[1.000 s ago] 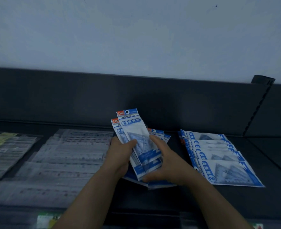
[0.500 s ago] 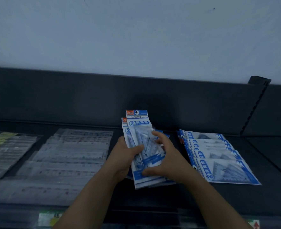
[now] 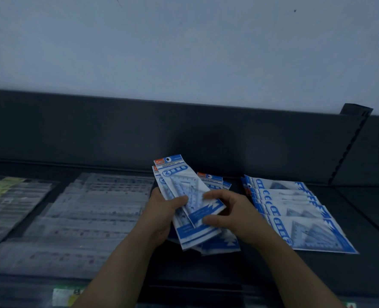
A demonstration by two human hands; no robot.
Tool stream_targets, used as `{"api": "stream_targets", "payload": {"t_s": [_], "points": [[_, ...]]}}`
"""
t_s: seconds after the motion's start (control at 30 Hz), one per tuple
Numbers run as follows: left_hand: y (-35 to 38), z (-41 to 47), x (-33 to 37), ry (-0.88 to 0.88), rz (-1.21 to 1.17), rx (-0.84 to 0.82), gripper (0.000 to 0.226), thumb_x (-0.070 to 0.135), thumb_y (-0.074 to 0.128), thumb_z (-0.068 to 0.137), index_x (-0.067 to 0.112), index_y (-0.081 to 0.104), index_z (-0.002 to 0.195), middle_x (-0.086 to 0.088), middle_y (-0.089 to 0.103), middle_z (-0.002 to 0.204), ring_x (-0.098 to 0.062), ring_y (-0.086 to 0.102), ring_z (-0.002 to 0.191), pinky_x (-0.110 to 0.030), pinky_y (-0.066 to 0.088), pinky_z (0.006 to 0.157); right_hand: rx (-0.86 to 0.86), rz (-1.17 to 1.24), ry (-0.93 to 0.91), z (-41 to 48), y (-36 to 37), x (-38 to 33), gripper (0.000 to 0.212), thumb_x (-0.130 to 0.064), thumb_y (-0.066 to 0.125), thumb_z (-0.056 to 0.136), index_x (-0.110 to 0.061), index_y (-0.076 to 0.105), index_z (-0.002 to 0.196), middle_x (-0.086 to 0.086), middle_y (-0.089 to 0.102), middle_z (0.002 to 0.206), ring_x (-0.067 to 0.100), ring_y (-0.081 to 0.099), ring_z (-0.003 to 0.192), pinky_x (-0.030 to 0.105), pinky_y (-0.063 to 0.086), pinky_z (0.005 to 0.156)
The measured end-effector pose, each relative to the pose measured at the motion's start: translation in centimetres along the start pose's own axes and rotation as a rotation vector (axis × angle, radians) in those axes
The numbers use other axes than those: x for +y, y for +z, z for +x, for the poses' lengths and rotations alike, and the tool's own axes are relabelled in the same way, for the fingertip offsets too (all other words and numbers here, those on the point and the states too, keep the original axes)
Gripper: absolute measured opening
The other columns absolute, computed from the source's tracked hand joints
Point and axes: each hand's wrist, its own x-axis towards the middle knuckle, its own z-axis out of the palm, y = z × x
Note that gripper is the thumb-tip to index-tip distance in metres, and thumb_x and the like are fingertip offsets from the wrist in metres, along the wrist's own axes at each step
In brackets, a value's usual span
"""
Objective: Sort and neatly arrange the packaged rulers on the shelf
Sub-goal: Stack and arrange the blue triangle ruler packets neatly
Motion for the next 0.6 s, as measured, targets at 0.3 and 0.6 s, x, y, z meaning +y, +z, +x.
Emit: {"api": "stream_targets", "payload": {"t_s": [0.3, 0.6], "points": [[-0.2, 0.3, -1.0, -0.032, 0.031, -0.032, 0.047, -0.006, 0.061, 0.087, 0.015, 0.048, 0.127, -0.01, 0.066, 0.117, -0.03, 0.067, 0.101, -0.053, 0.055, 0.085, 0.116, -0.119, -0.033, 0.4, 0.8, 0.8, 0.034, -0.019, 0.086, 0.066, -0.023, 0.062, 0.089, -0.009, 0.067, 0.097, 0.002, 0.067, 0.08, 0.021, 0.057, 0.064], [0.3, 0.6, -1.0, -0.017, -0.042, 0.043, 0.034, -0.002, 0.057, 0.091, 0.012, 0.054, 0.122, -0.011, 0.068, 0.113, -0.029, 0.068, 0.098, -0.045, 0.056, 0.083, 0.208, -0.255, -0.174, 0.8, 0.2, 1.0, 0.007, -0.021, 0.069, 0.085, -0.028, 0.067, 0.083, -0.012, 0.065, 0.092, -0.005, 0.059, 0.084, 0.017, 0.049, 0.074]]}}
